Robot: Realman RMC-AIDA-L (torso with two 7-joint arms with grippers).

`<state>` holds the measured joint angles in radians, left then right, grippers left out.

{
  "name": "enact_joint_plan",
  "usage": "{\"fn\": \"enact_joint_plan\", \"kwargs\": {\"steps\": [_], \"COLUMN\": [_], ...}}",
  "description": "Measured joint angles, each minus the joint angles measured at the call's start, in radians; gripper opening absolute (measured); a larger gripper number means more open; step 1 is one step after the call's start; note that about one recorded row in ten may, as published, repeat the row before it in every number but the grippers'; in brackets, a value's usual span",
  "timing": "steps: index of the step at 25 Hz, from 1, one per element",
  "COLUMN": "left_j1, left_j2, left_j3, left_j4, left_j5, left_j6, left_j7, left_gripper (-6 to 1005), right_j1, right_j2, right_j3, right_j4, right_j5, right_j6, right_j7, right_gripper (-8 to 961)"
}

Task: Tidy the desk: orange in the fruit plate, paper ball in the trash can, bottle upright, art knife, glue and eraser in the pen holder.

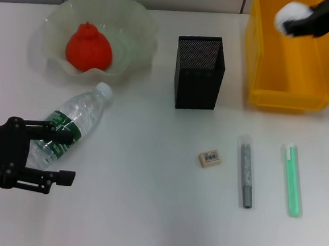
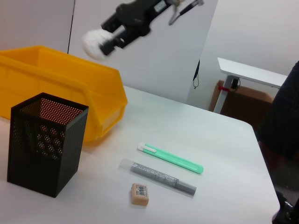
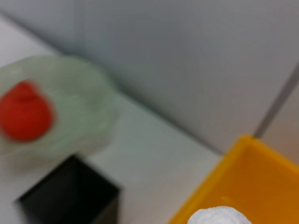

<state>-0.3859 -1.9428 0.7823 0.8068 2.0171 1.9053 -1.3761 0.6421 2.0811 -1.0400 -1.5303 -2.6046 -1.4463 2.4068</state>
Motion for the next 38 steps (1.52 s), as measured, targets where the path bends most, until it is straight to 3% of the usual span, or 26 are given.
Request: {"fn": "enact_joint_plan", "kwargs": {"steps": [5,10,14,17,18,19,20,21,22,23,25,27,28,30,32,33,34,38], "left_j1": [-0.009,-0.018,-0.041,-0.062,-0.079,-0.079,-0.093,-0.122,-0.122,-0.151,-0.161,-0.178,-0.191,-0.205,-0.211,-0.22,-0.22,-0.248], "left_j2": [-0.002,-0.002,-0.015,-0.044,-0.066,-0.066,-0.081,-0.111,-0.111,-0.129,-0.13,-0.128,-0.127,-0.129,-0.131,-0.133,-0.133,-0.135], "left_j3": [0.0,0.0,-0.002,-0.001,0.006,0.006,0.011,0.025,0.025,0.066,0.093,0.192,0.269,0.338,0.374,0.456,0.456,0.58], "left_j4": [0.0,0.004,0.074,0.204,0.293,0.293,0.346,0.429,0.429,0.482,0.489,0.492,0.489,0.483,0.48,0.471,0.471,0.416], "left_j5": [-0.002,-0.003,-0.007,0.005,0.031,0.031,0.06,0.138,0.138,0.223,0.244,0.296,0.345,0.412,0.447,0.513,0.513,0.614], "left_j6": [0.0,-0.002,-0.01,-0.023,-0.04,-0.04,-0.055,-0.089,-0.089,-0.136,-0.158,-0.24,-0.316,-0.389,-0.423,-0.487,-0.487,-0.589], "left_j7": [-0.02,-0.057,-0.221,-0.394,-0.508,-0.508,-0.574,-0.675,-0.675,-0.776,-0.811,-0.911,-0.989,-1.062,-1.099,-1.169,-1.169,-1.278], "left_gripper": [828,828,829,829,829,829,829,828,828,828,828,828,828,828,828,828,829,829], "right_j1": [-0.021,-0.028,-0.061,-0.102,-0.137,-0.137,-0.158,-0.193,-0.193,-0.222,-0.231,-0.242,-0.242,-0.24,-0.241,-0.249,-0.249,-0.272], "right_j2": [0.0,0.001,0.002,0.001,-0.002,-0.002,-0.004,-0.012,-0.012,-0.031,-0.042,-0.066,-0.086,-0.098,-0.103,-0.104,-0.104,-0.09], "right_j3": [0.014,0.014,0.033,0.101,0.163,0.163,0.193,0.238,0.238,0.264,0.27,0.283,0.293,0.292,0.29,0.287,0.287,0.287], "right_j4": [0.05,0.072,0.063,0.075,0.116,0.116,0.153,0.241,0.241,0.371,0.433,0.6,0.759,0.874,0.918,0.98,0.98,1.016], "right_j5": [-0.004,0.003,0.094,0.264,0.413,0.413,0.487,0.609,0.609,0.702,0.726,0.755,0.759,0.757,0.756,0.756,0.756,0.753], "right_j6": [0.109,0.133,0.093,-0.016,-0.105,-0.105,-0.154,-0.241,-0.241,-0.312,-0.337,-0.382,-0.403,-0.41,-0.412,-0.42,-0.42,-0.423], "right_j7": [0.0,-0.006,-0.05,-0.155,-0.256,-0.256,-0.316,-0.438,-0.438,-0.579,-0.645,-0.79,-0.93,-1.04,-1.093,-1.174,-1.174,-1.237], "right_gripper": [453,599,720,781,781,781,781,781,781,781,781,781,781,780,780,780,780,780]}}
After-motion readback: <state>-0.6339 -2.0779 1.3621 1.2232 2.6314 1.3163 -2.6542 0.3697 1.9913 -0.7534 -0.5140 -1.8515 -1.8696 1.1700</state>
